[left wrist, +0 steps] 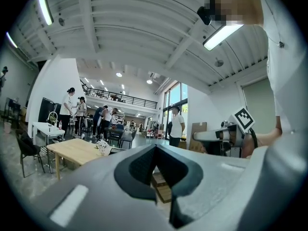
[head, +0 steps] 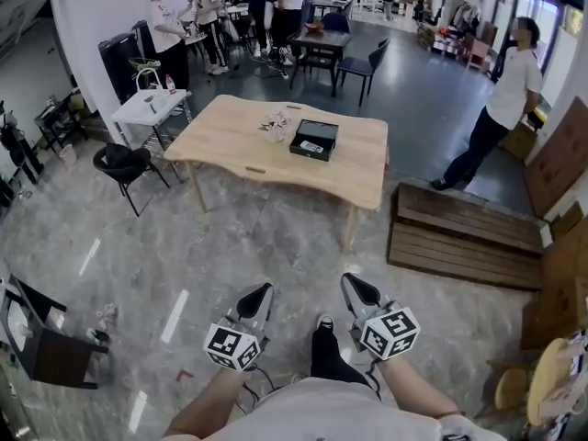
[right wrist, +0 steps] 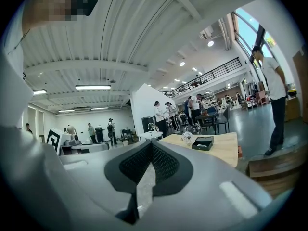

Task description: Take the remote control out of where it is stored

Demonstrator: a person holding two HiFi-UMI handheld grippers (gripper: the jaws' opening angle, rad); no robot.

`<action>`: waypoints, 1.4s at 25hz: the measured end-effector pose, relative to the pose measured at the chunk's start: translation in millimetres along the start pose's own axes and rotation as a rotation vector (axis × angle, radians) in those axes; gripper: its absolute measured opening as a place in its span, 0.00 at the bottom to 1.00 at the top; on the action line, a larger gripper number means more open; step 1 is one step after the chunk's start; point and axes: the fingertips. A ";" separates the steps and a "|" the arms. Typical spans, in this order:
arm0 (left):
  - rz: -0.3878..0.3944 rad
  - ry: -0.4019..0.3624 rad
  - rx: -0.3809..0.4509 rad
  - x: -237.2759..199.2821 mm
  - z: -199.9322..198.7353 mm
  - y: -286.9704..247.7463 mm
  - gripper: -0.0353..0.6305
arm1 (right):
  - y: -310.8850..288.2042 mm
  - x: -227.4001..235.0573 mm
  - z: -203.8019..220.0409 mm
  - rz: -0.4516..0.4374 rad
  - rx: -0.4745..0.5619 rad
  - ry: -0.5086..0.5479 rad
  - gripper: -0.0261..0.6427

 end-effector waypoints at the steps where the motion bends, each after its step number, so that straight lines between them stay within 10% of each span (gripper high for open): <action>1: -0.001 0.002 -0.005 -5.0 -0.4 -7.1 0.05 | -7.5 6.3 -1.6 -0.002 -0.002 -0.004 0.08; 35: -0.208 0.035 0.015 -204.9 -110.3 -280.1 0.05 | -279.3 239.4 -152.7 -0.182 -0.012 0.004 0.08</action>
Point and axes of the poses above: the fingertips, and each gripper's own axes: y backward along the fingers, x to its right, z out of its underside, and after that the axes turned 12 degrees about -x, right-handed
